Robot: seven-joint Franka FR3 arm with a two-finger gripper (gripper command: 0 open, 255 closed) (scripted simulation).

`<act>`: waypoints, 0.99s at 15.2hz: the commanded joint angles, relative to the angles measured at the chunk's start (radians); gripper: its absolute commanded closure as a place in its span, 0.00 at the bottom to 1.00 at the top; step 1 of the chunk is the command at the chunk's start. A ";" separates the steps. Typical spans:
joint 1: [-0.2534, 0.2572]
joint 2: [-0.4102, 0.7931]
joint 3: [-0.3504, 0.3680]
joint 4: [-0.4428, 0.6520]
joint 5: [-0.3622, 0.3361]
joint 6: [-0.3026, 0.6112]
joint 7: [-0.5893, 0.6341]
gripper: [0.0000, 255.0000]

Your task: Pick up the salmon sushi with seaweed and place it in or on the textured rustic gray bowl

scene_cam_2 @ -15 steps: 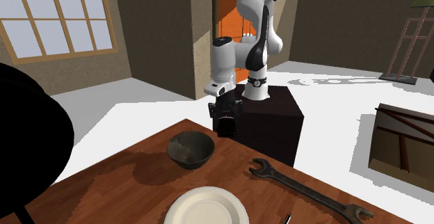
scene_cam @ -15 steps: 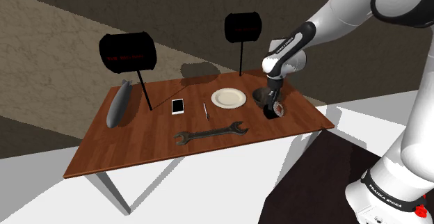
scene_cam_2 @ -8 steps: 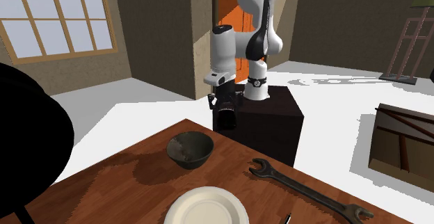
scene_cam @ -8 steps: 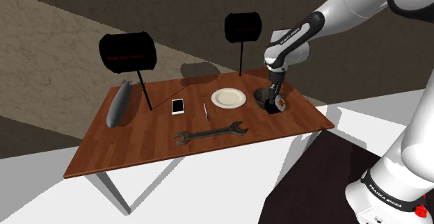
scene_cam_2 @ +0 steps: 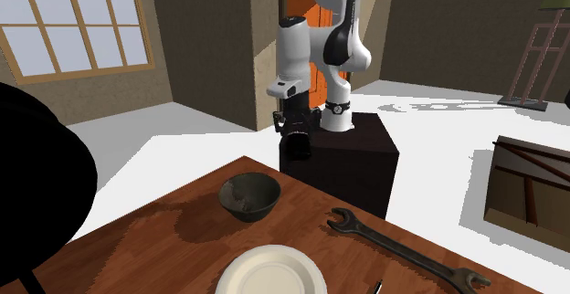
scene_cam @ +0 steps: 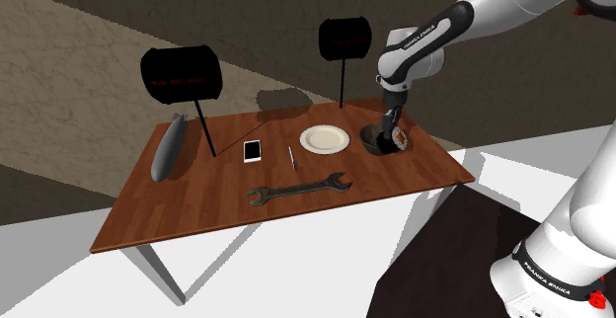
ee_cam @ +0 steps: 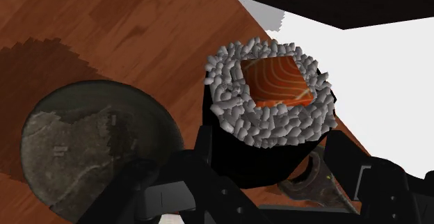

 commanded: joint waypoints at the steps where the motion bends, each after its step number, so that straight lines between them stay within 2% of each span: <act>1: -0.007 0.022 -0.004 0.048 0.004 -0.027 -0.011 1.00; 7: -0.062 0.207 -0.016 0.346 0.042 -0.148 -0.083 1.00; 12: -0.121 0.386 -0.016 0.649 0.071 -0.277 -0.126 1.00; 15: -0.123 0.402 -0.012 0.633 0.075 -0.245 -0.129 1.00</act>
